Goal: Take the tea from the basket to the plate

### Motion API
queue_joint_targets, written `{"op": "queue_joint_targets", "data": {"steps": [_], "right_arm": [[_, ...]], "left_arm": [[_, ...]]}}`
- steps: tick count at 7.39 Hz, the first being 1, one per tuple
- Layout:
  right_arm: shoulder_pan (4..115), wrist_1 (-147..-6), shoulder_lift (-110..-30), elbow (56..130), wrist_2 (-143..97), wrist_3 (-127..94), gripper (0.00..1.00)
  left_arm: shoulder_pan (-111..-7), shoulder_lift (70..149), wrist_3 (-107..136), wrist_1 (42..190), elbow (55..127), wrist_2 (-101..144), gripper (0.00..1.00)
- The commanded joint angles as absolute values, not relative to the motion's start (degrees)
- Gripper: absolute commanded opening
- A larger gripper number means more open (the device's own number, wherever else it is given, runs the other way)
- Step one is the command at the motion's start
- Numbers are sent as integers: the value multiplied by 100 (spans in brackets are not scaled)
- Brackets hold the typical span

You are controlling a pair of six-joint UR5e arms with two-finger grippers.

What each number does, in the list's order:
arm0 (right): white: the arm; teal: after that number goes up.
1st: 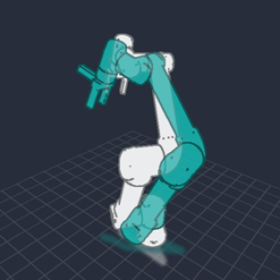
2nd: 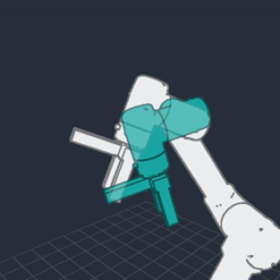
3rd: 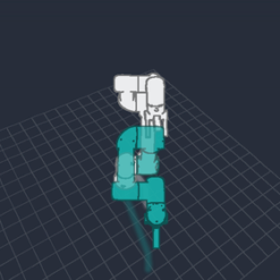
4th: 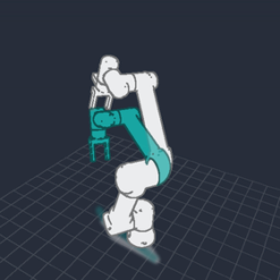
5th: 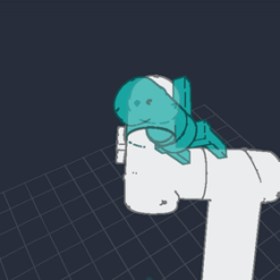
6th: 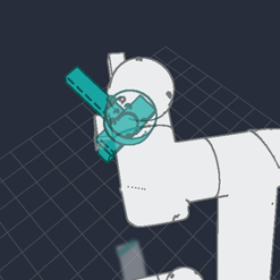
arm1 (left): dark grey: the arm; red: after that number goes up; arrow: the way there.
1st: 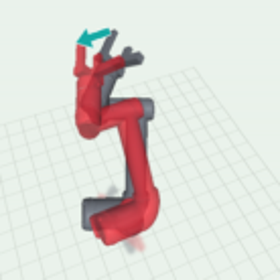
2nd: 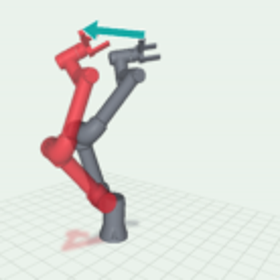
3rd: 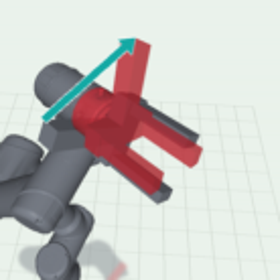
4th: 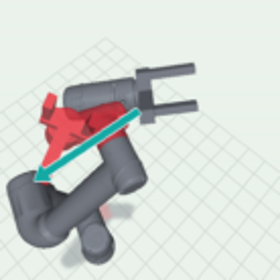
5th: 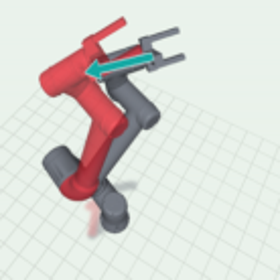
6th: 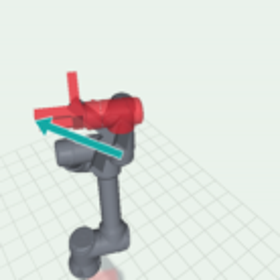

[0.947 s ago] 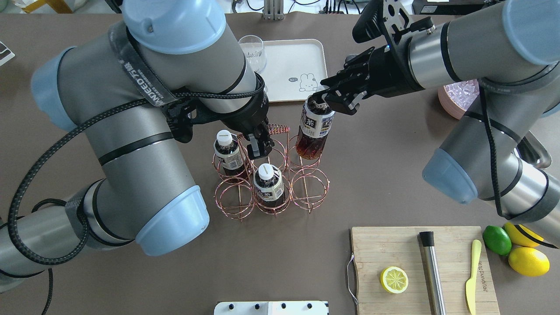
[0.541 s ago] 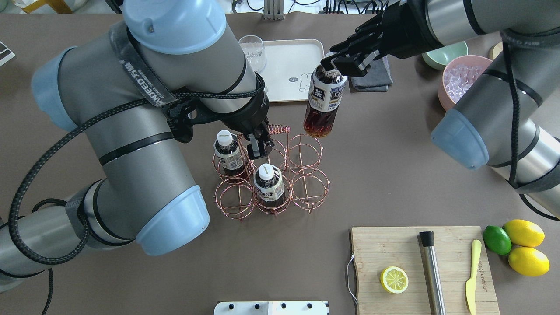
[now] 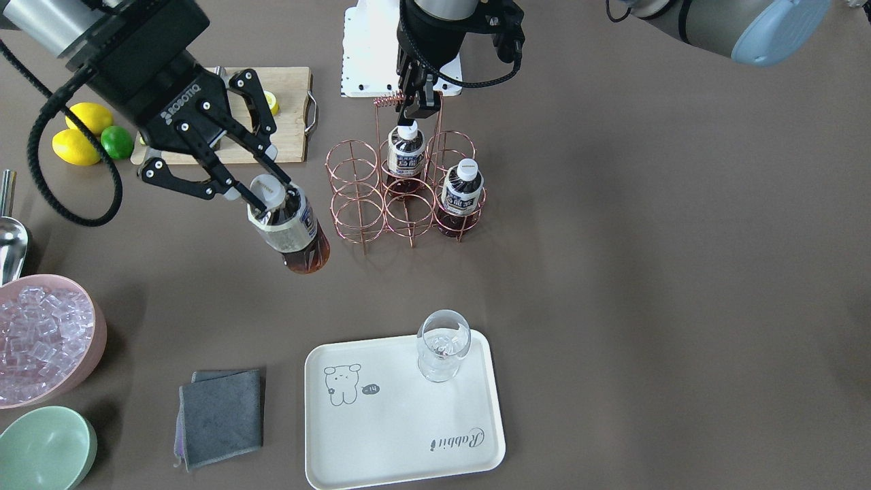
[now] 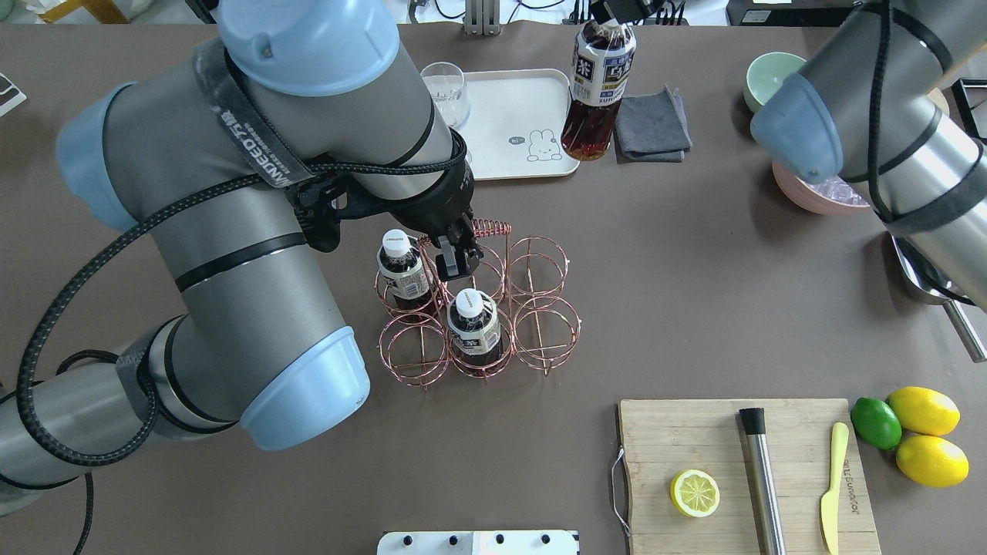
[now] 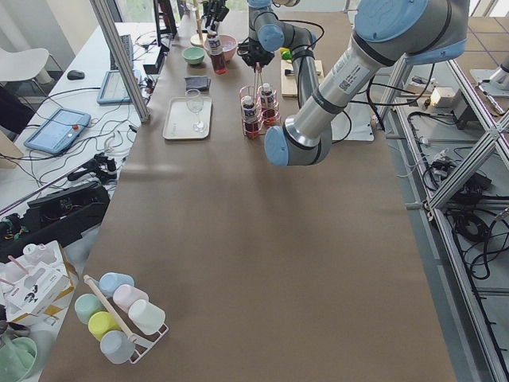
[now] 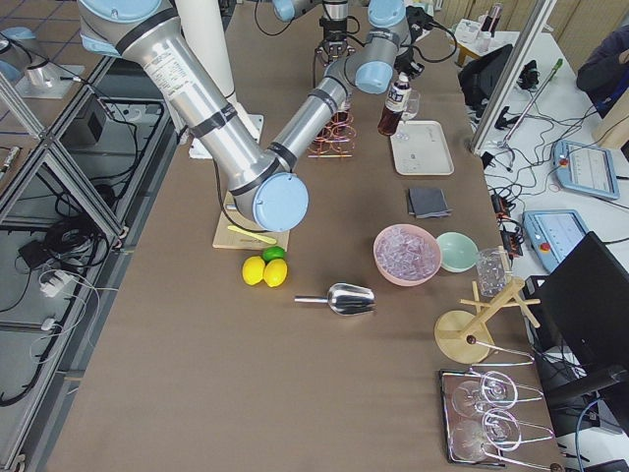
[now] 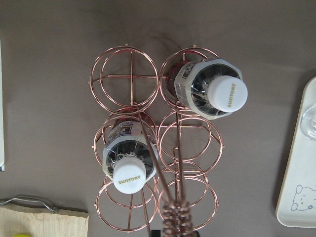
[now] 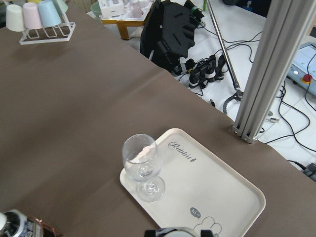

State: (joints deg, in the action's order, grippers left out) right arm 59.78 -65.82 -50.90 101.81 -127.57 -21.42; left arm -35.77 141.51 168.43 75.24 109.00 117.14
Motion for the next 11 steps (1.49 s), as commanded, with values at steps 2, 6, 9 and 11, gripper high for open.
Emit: {"op": "queue_joint_targets", "data": {"steps": [2, 6, 9, 11], "right_arm": [[6205, -6548, -4142, 8381, -12692, -2171, 0], [5890, -5416, -3718, 7102, -11833, -2521, 0], [5371, -4460, -3735, 6620, -11085, -2890, 0], [5143, -3984, -3875, 6478, -10751, -2900, 0]], "left_arm": [[-3446, 14159, 16849, 7523, 10934, 11514, 0], [-3480, 14159, 16849, 7462, 10977, 11514, 0], [-3480, 14150, 16849, 7462, 10978, 11514, 0], [-3498, 14159, 16849, 7453, 10986, 11514, 0]]}}
